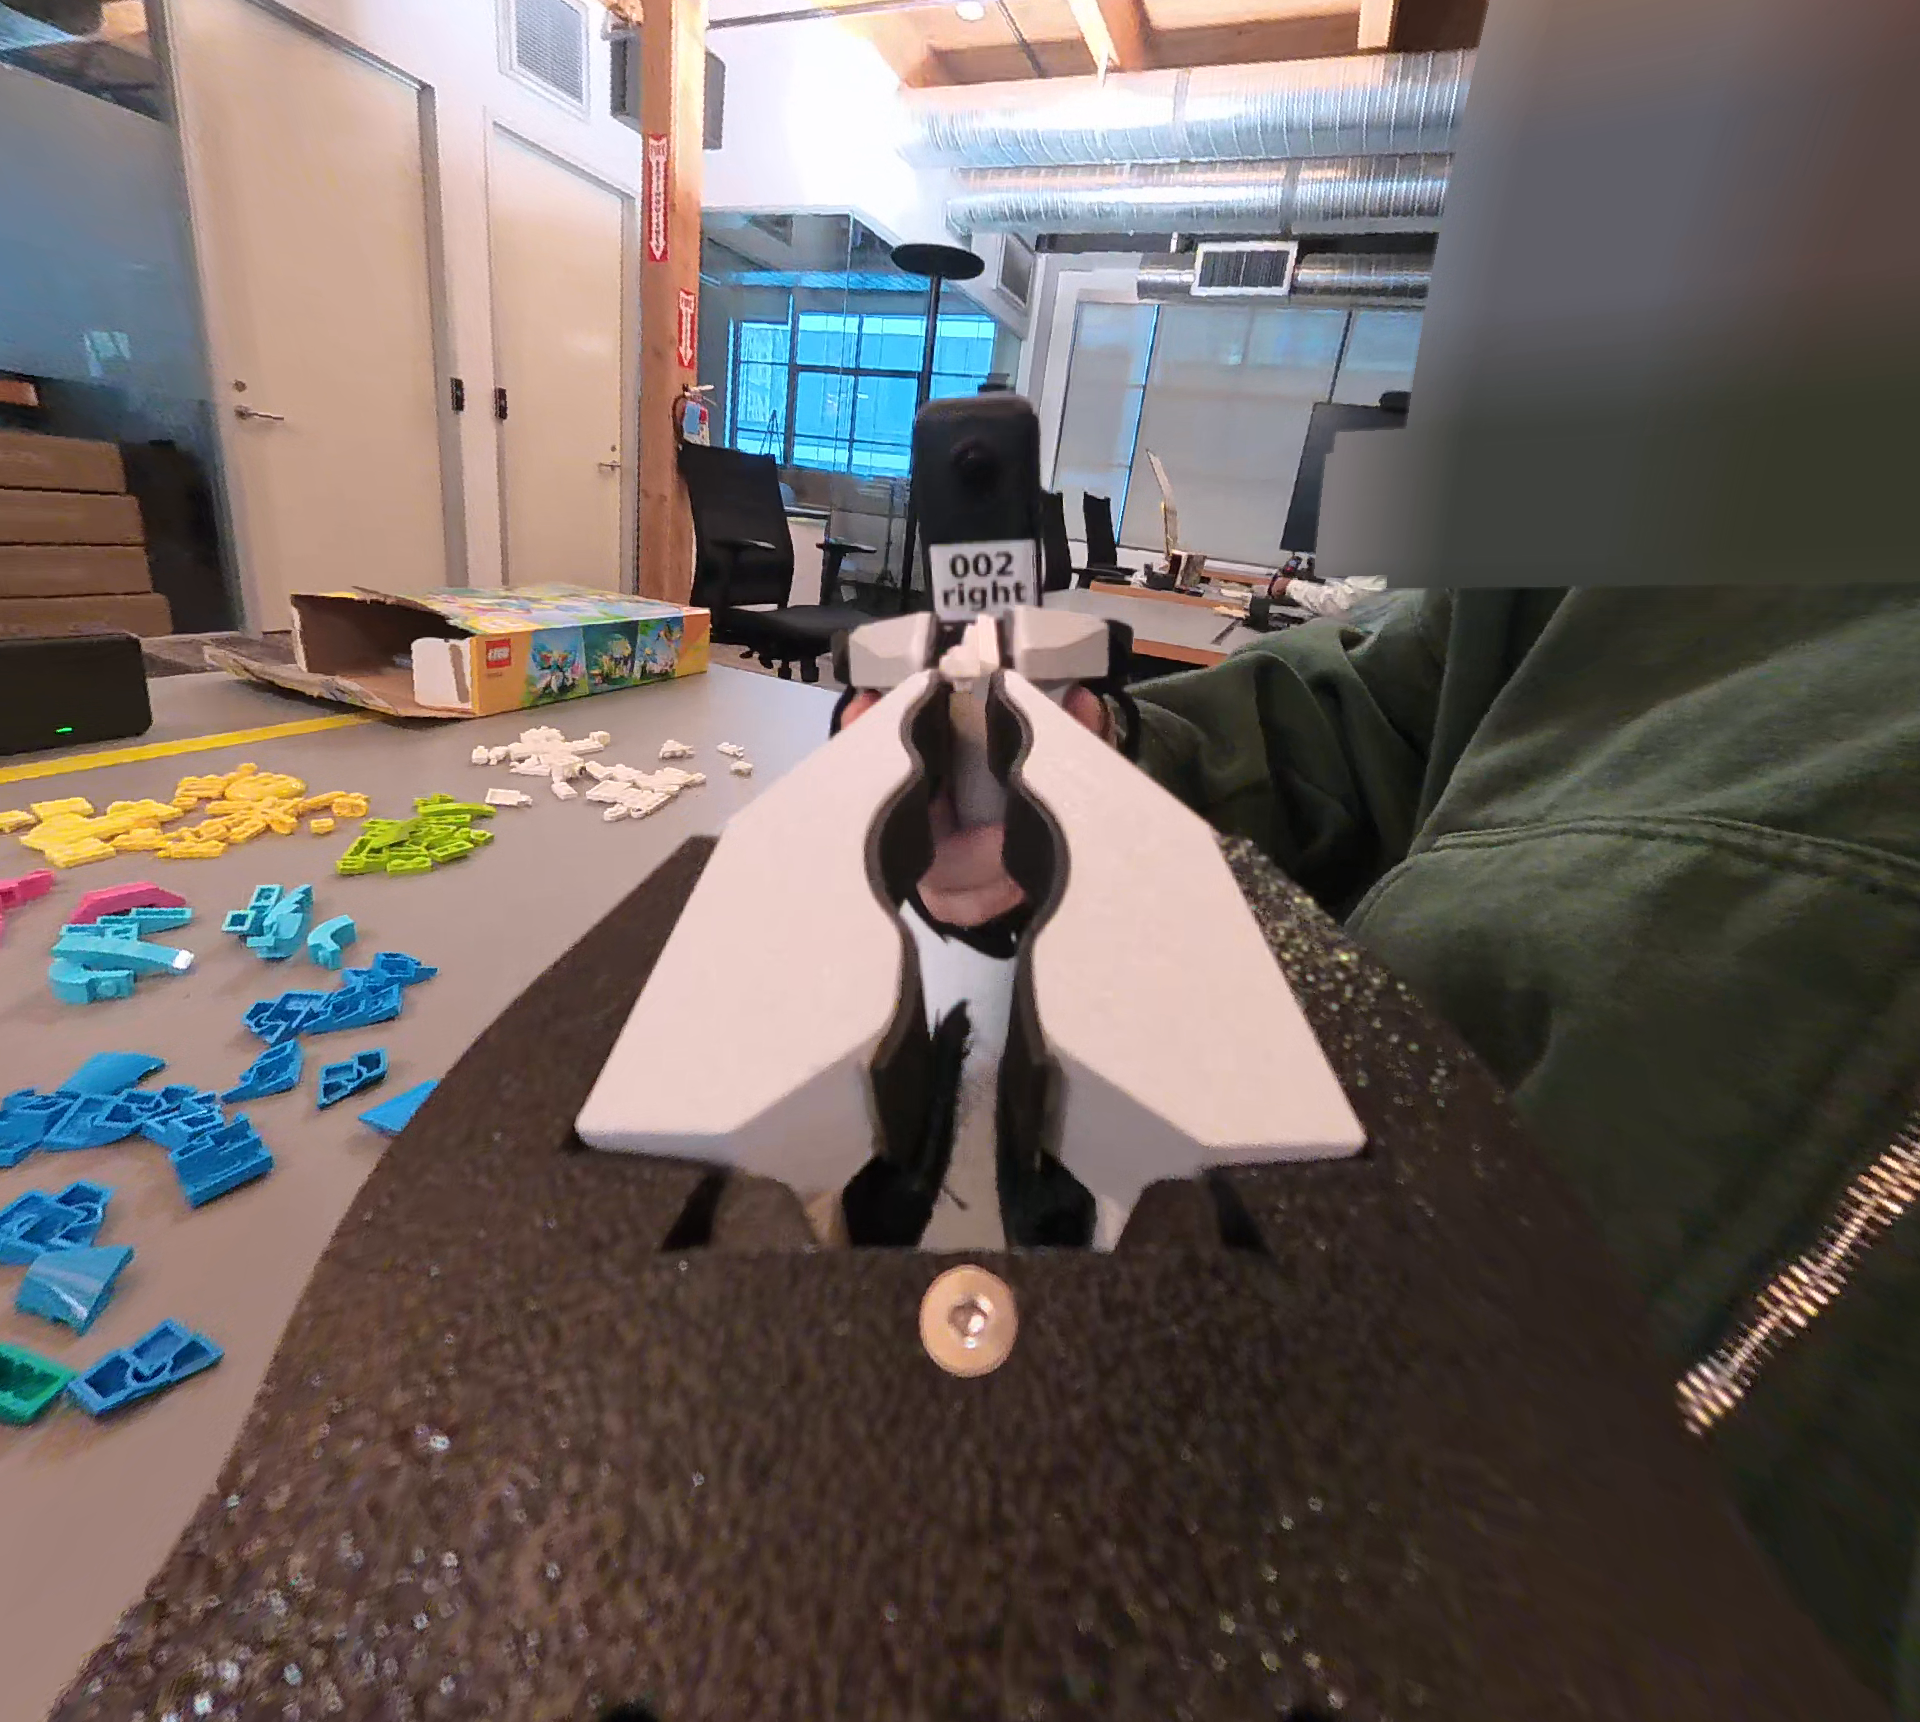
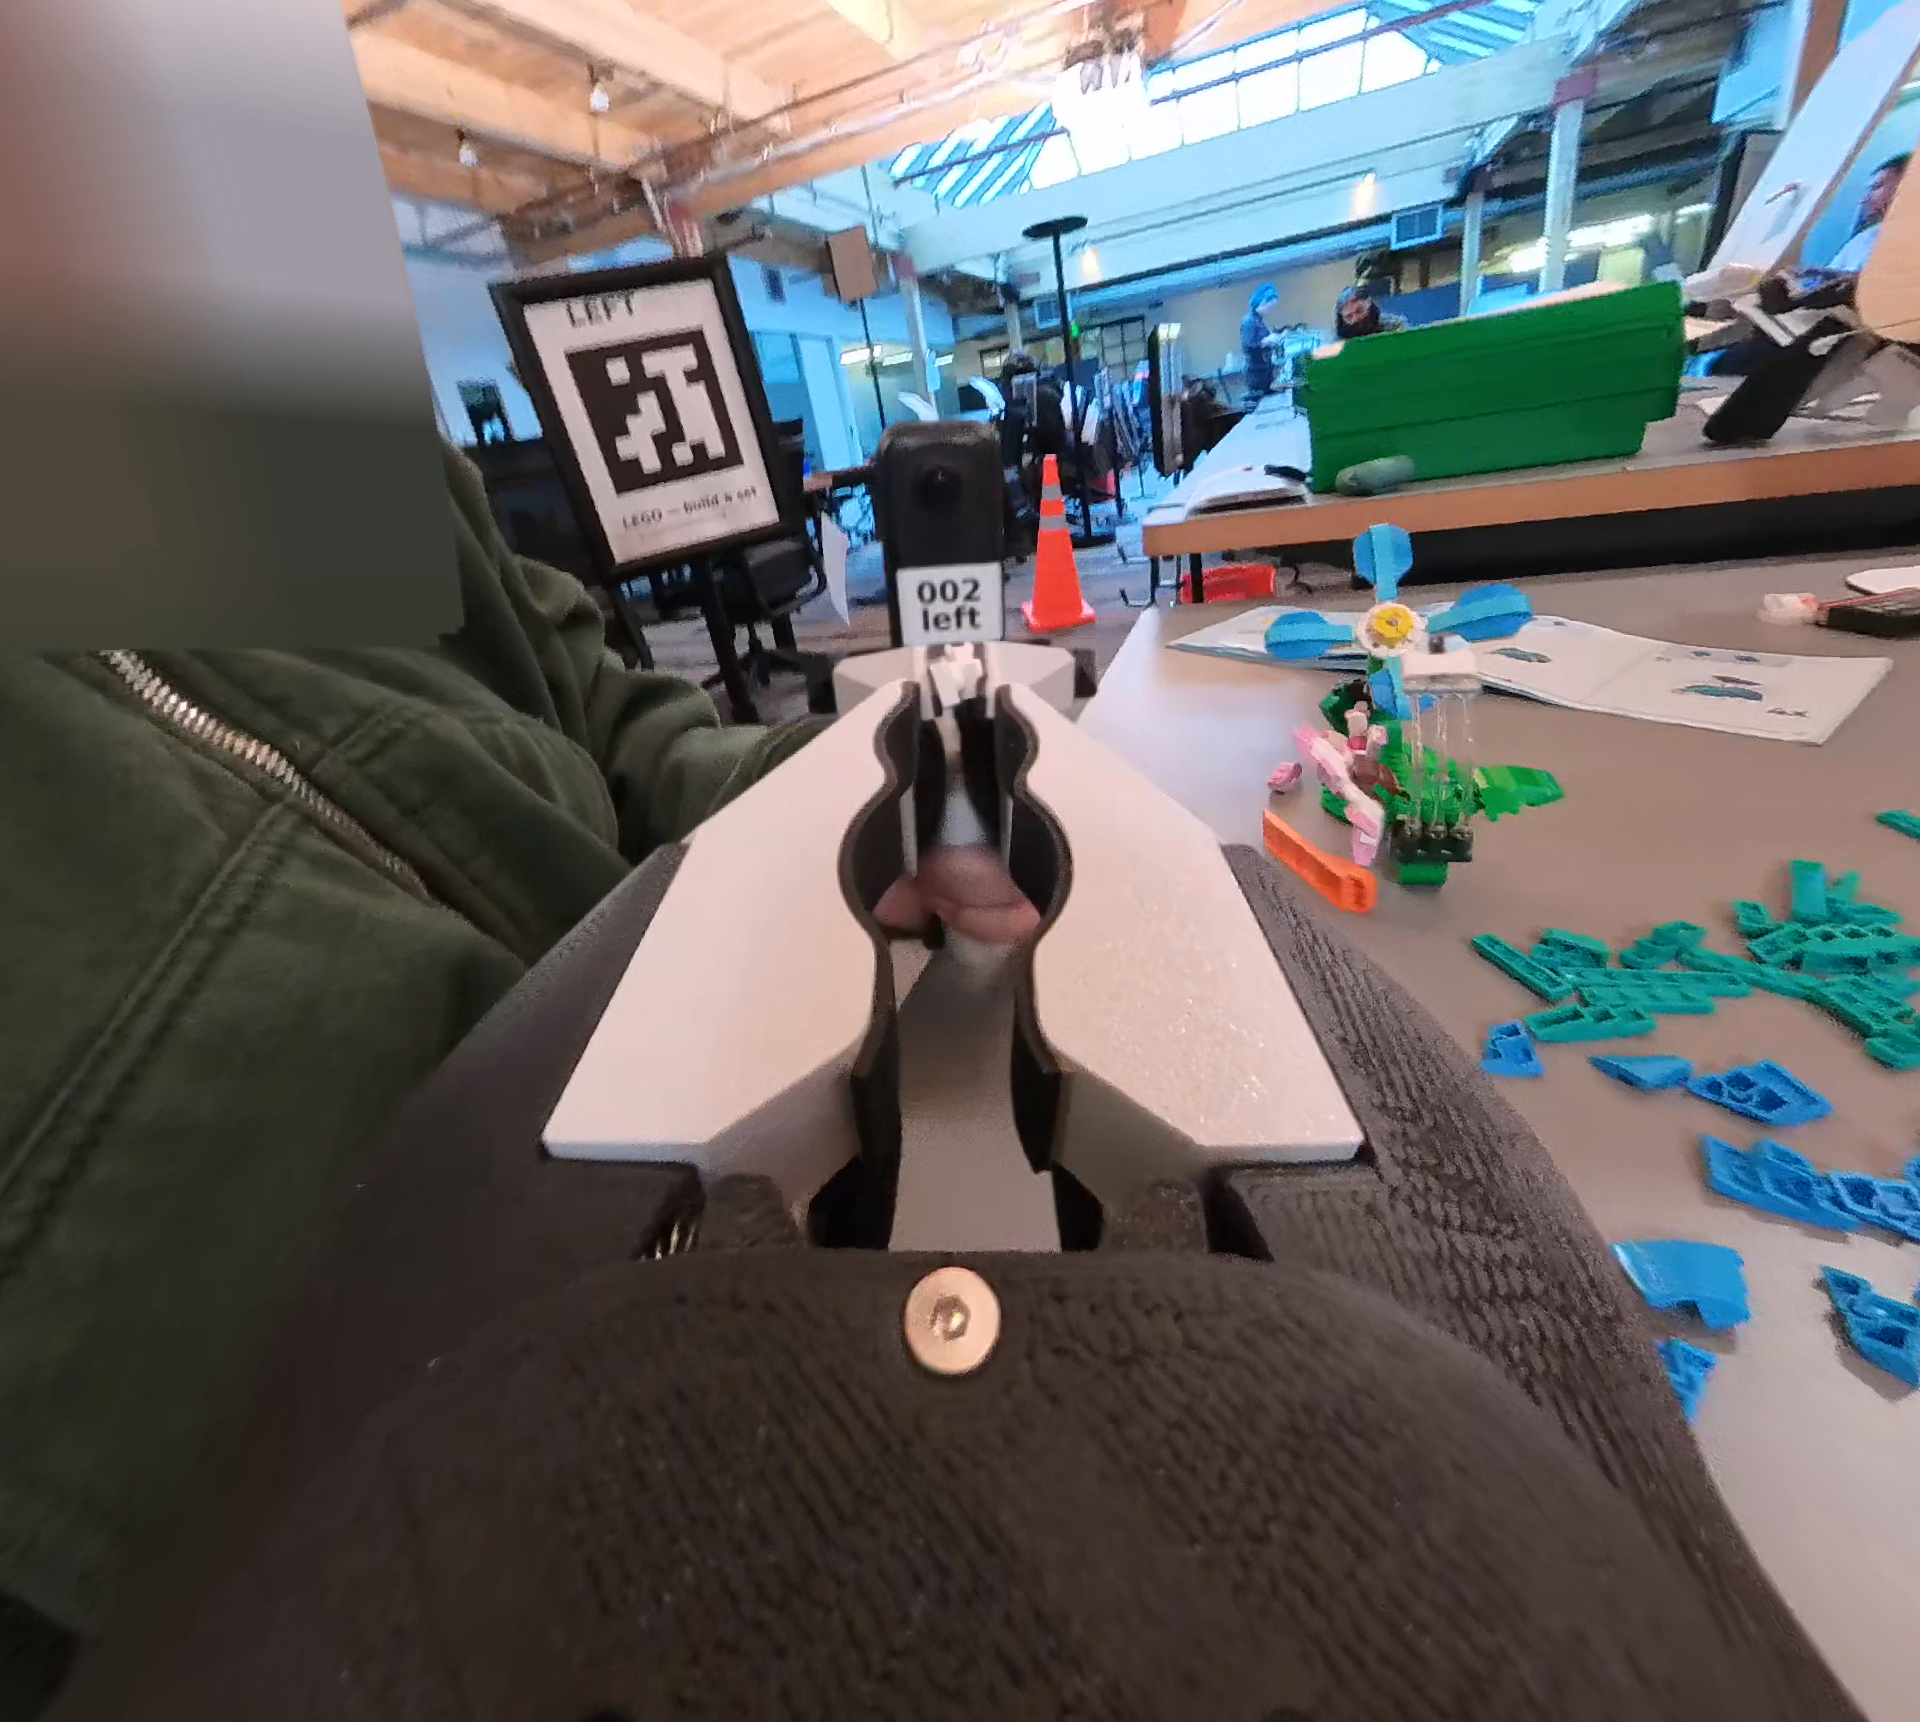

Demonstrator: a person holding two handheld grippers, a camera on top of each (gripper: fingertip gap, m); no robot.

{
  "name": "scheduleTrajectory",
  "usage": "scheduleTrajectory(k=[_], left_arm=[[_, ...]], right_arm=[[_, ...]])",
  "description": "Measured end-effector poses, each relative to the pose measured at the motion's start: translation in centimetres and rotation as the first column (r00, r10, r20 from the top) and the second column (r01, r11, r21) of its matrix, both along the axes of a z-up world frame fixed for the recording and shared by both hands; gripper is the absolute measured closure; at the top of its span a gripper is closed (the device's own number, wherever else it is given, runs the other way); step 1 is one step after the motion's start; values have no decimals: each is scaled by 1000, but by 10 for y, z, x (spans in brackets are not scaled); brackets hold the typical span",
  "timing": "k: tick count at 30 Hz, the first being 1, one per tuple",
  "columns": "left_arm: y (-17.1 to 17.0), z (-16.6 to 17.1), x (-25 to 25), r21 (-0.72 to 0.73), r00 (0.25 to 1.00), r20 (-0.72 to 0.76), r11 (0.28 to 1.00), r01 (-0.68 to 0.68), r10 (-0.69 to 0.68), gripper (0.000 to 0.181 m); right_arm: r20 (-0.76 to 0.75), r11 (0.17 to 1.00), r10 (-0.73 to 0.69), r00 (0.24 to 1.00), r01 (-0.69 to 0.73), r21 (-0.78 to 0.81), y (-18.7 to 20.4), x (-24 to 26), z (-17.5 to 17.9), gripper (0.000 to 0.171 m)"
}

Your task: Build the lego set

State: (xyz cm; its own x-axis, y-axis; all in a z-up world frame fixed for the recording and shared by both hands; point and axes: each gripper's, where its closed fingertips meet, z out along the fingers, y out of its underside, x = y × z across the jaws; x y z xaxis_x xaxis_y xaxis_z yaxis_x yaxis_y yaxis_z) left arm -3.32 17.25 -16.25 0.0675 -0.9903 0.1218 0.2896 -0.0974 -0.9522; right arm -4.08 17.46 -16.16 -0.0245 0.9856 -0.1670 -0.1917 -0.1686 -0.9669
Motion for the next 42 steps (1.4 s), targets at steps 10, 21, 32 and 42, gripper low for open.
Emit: scheduleTrajectory(k=[10, 21, 32, 42], left_arm=[[-1, -7, 3, 2, 998, -57, 1000, 19, -18, 177], [-1, 24, 1, -1, 988, 154, 1000, -25, 25, 175], [-3, 24, 11, 111, 980, 142, 981, -157, 140, 181], [49, 10, -29, 41, 954, 20, 953, -301, 300, 181]], right_arm=[[32, 999, 0, 999, -1, 44, -2, 0, -3, 164], [-178, 998, -65, 982, 61, -29, -3, -2, 27, 168], [-216, 993, -100, 971, 84, -83, 2, -3, 30, 168], [-53, 958, -285, 957, 283, -46, 48, 18, -1, 168]])
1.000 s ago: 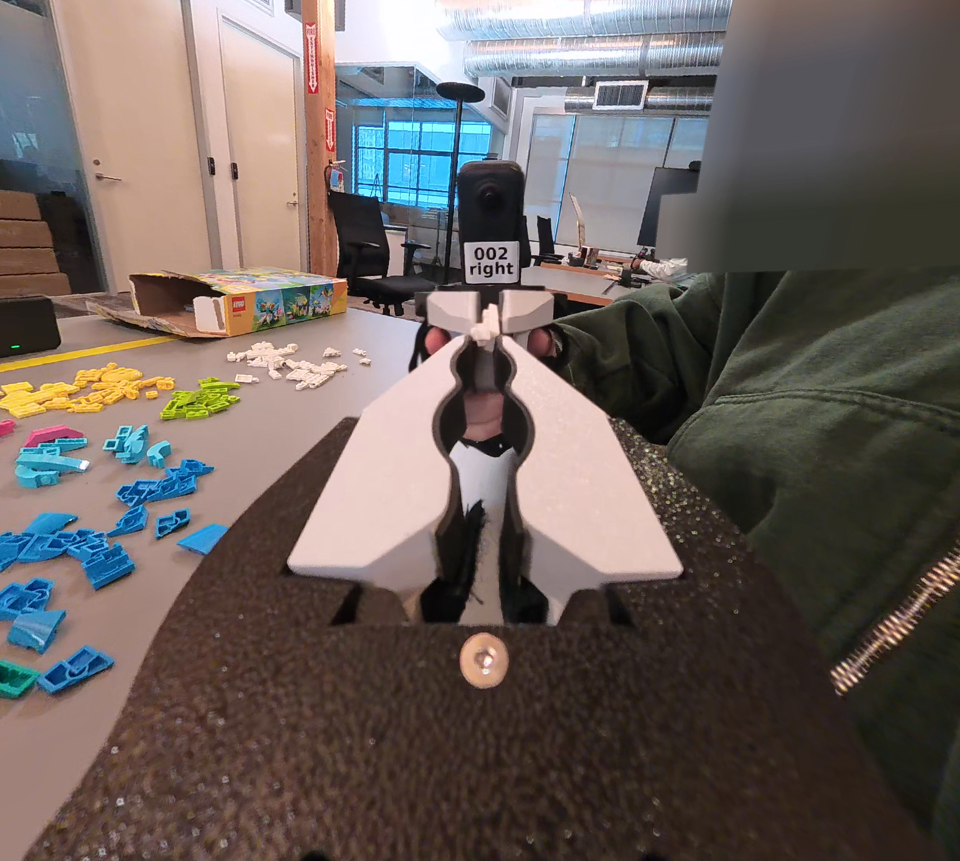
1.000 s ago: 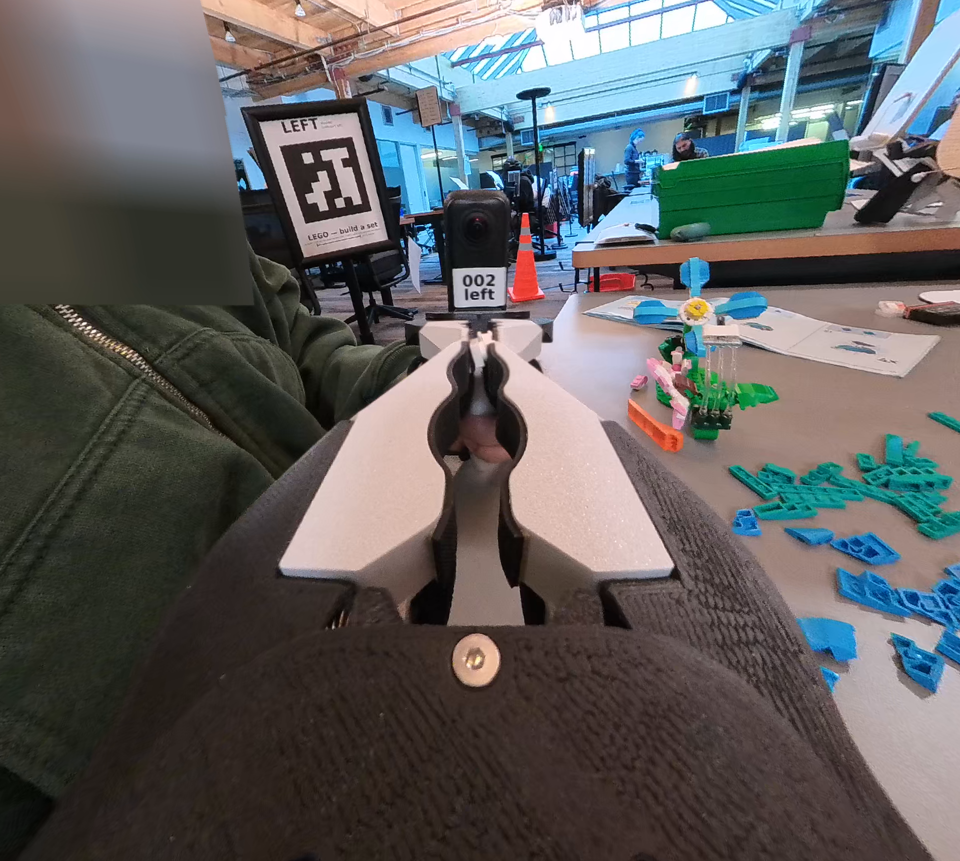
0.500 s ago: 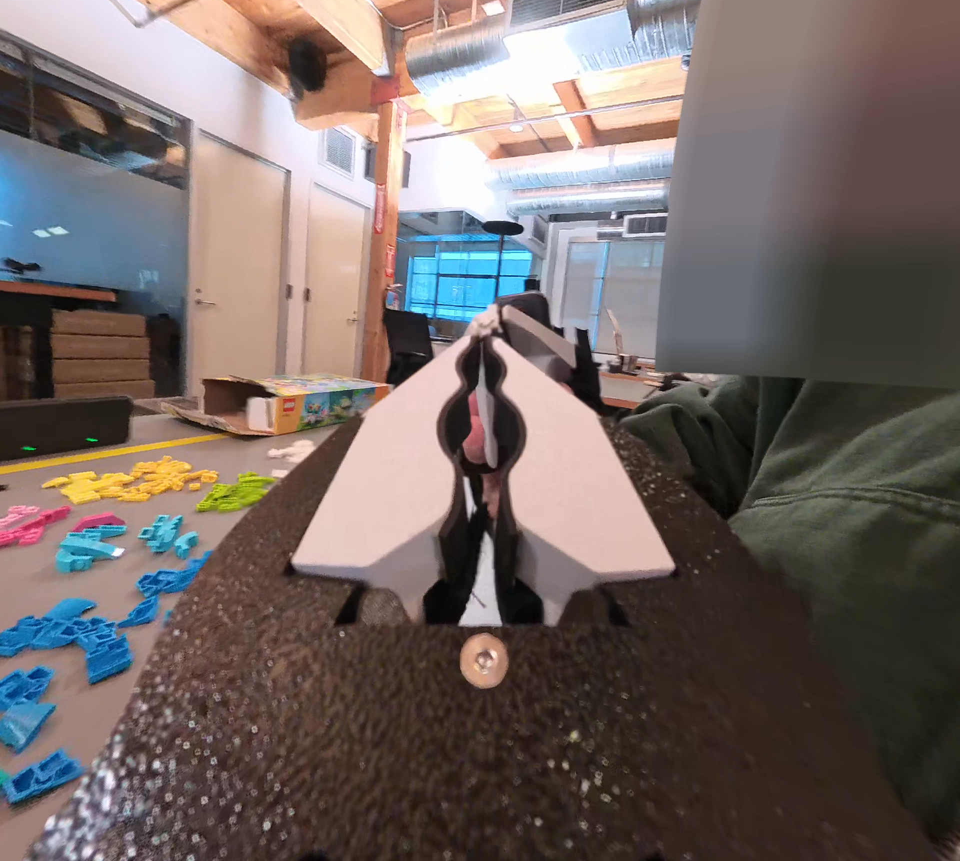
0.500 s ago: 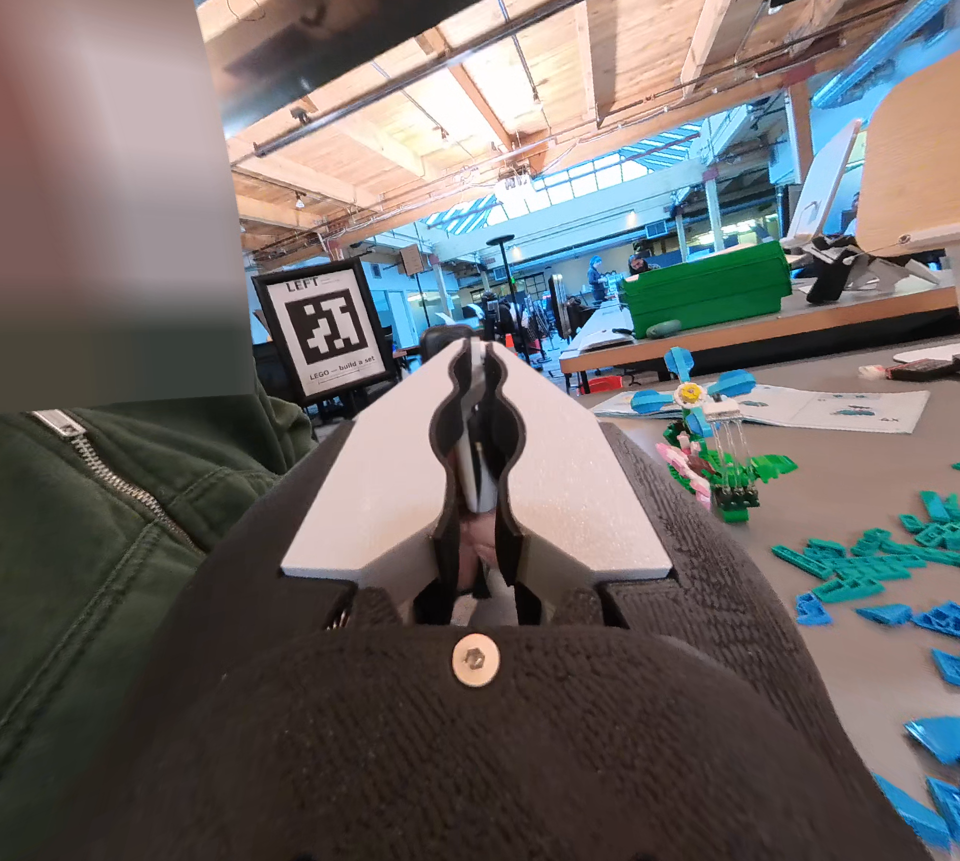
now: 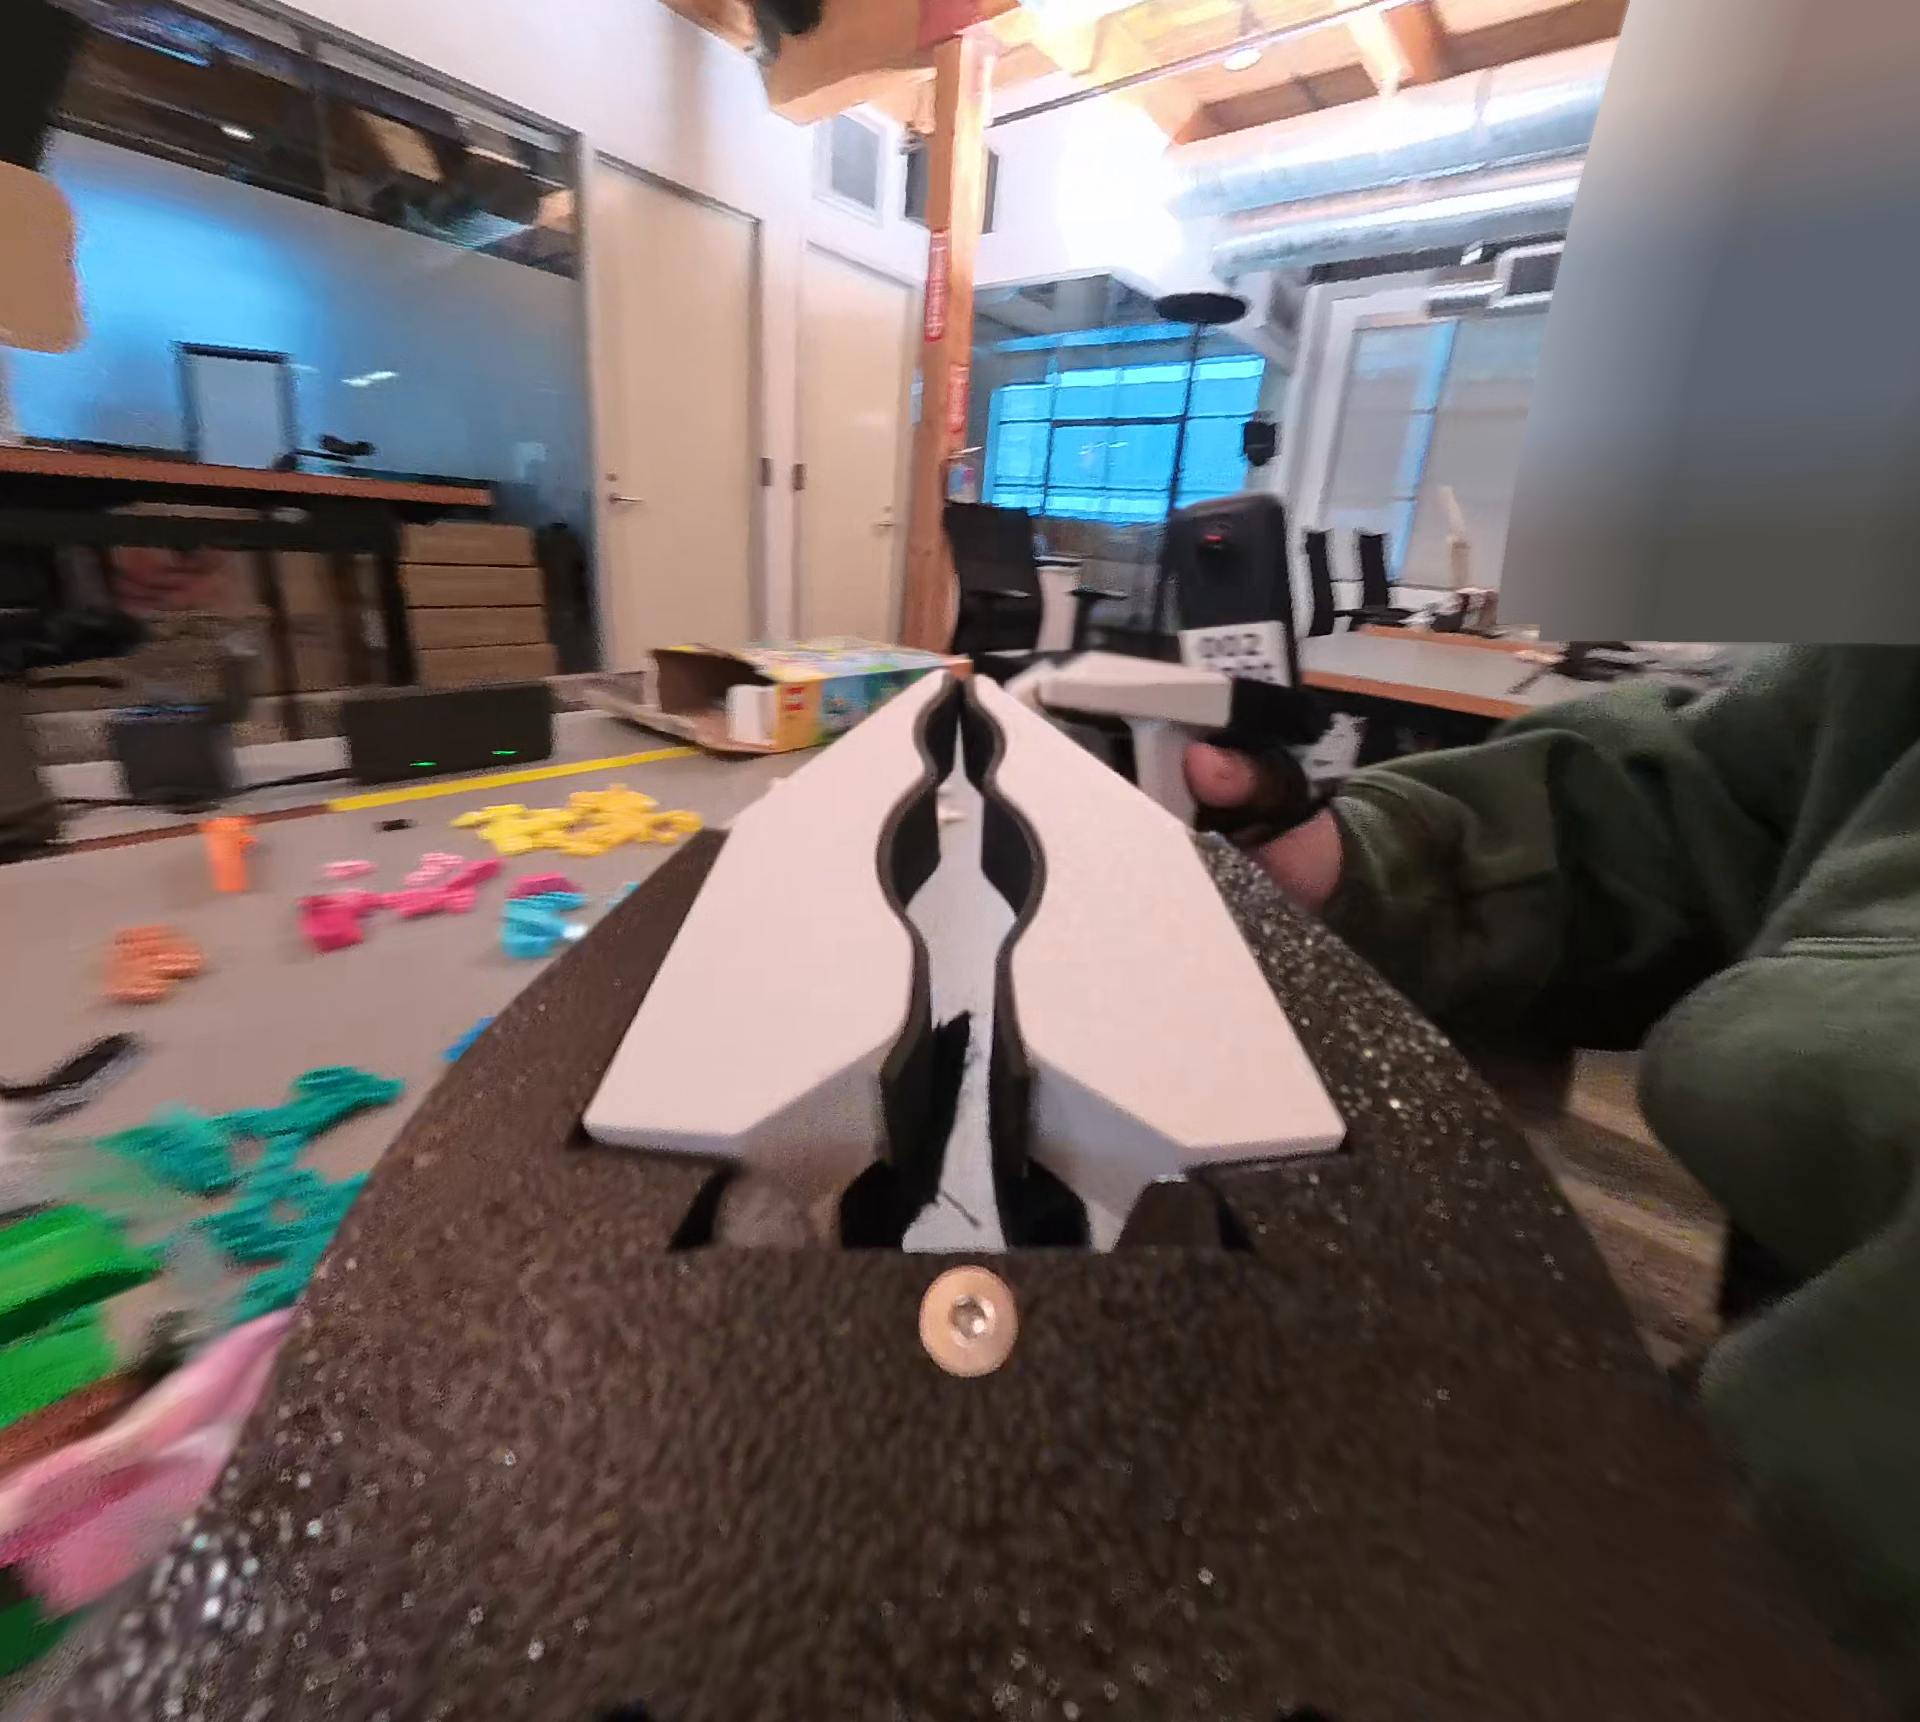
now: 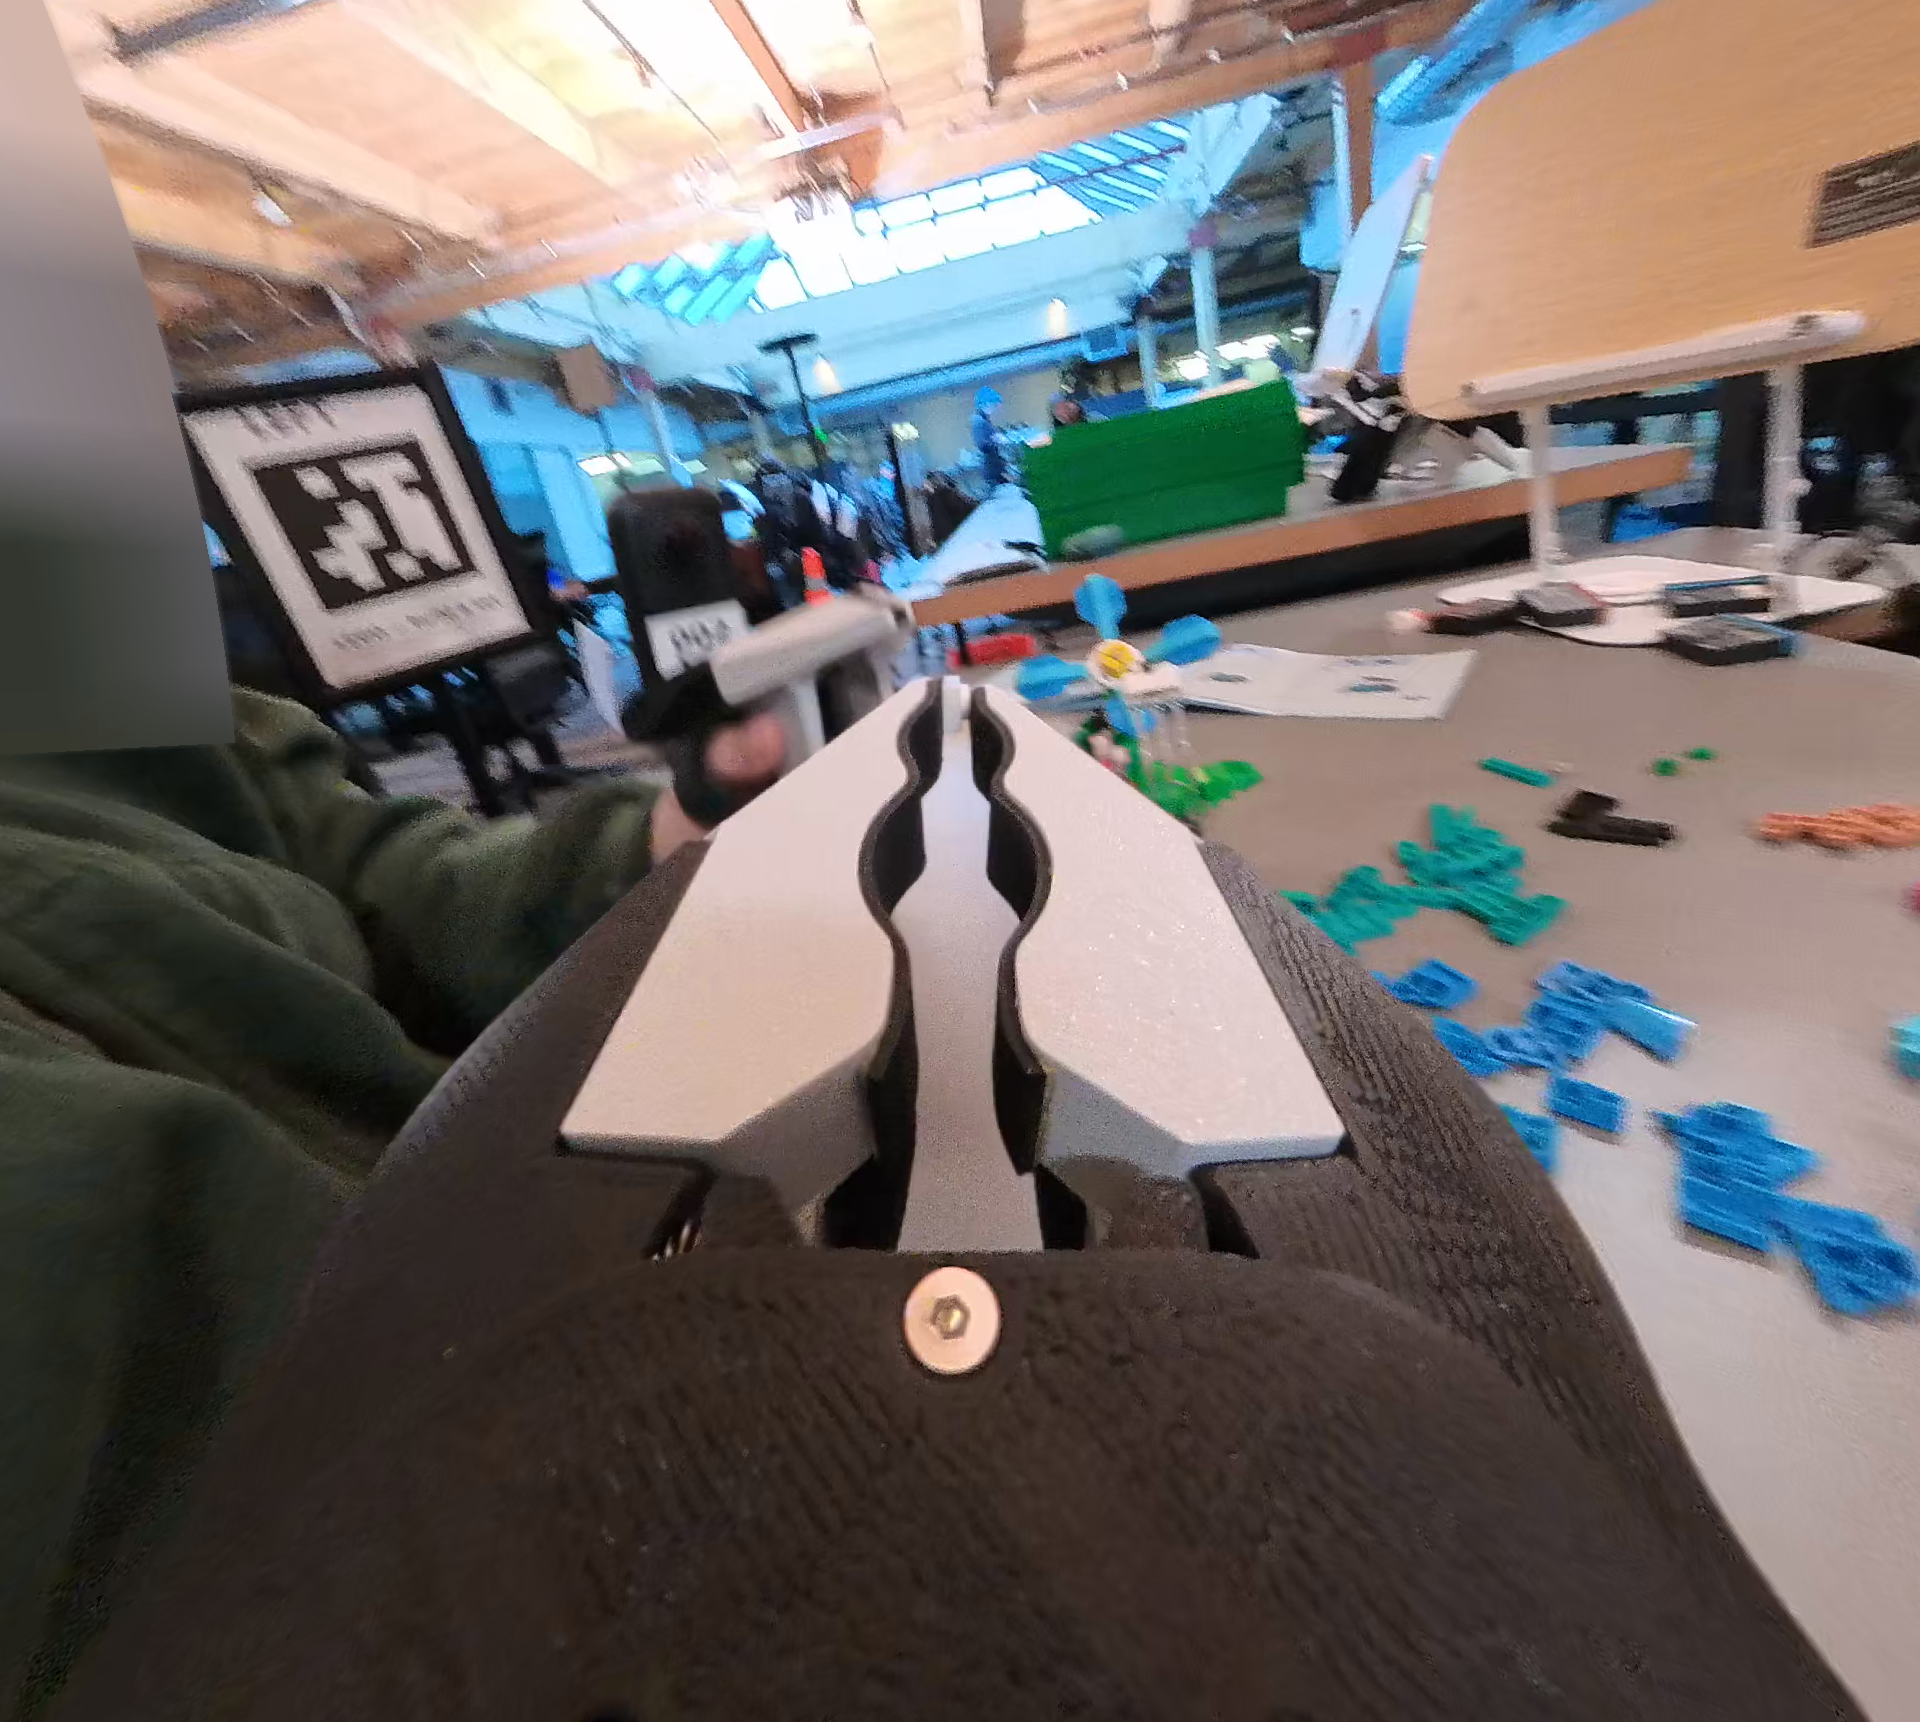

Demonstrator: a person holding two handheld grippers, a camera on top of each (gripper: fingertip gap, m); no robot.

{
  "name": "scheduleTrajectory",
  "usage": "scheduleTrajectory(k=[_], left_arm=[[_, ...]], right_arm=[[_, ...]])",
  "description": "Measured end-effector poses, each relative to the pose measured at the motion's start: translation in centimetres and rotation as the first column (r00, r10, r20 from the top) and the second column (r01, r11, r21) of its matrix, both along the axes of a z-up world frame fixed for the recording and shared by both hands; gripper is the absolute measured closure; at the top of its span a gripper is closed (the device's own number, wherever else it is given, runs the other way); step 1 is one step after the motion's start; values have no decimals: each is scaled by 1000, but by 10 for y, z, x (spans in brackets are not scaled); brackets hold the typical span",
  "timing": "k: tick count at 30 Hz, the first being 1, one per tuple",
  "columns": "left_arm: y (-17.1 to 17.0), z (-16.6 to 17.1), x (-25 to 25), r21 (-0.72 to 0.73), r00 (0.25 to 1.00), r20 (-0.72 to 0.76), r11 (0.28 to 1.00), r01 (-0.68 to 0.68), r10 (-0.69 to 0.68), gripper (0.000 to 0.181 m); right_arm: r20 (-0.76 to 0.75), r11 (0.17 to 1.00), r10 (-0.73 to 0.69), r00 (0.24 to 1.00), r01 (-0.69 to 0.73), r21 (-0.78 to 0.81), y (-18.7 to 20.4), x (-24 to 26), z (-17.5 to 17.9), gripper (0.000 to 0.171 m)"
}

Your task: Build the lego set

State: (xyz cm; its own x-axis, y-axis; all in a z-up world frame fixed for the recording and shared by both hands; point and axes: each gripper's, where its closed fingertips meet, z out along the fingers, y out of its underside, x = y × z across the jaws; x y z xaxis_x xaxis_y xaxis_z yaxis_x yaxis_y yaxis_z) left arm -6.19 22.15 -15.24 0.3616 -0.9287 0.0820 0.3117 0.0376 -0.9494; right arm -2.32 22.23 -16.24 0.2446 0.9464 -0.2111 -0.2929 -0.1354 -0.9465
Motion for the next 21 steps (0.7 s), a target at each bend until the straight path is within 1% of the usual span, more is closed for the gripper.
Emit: scheduleTrajectory(k=[4, 6, 9, 12, 14, 19, 21], left_arm=[[25, 13, -39, -14, 987, -77, 990, -140, 139, 180], [34, 4, -47, -56, 968, -197, 985, -166, 152, 170], [42, -12, -66, -71, 917, -347, 970, -234, 196, 169], [47, -22, -82, -59, 868, -440, 957, -284, 230, 168], [51, -23, -90, -30, 835, -477, 944, -328, 275, 167], [52, -8, -98, -7, 820, -480, 933, -360, 312, 165], [61, -2, -102, 22, 779, -534, 927, -375, 328, 163]], right_arm=[[111, 995, -66, 992, 57, 79, 10, 6, -15, 168], [144, 993, -74, 987, 59, 107, 11, 6, -19, 168], [204, 985, -90, 975, 57, 161, 9, 3, -26, 168], [235, 980, -103, 967, 58, 193, 8, 1, -29, 168], [231, 980, -108, 967, 64, 191, 9, 2, -29, 168], [199, 978, -139, 970, 103, 182, 17, 13, -22, 168], [203, 967, -184, 962, 140, 211, 24, 22, -20, 168]])
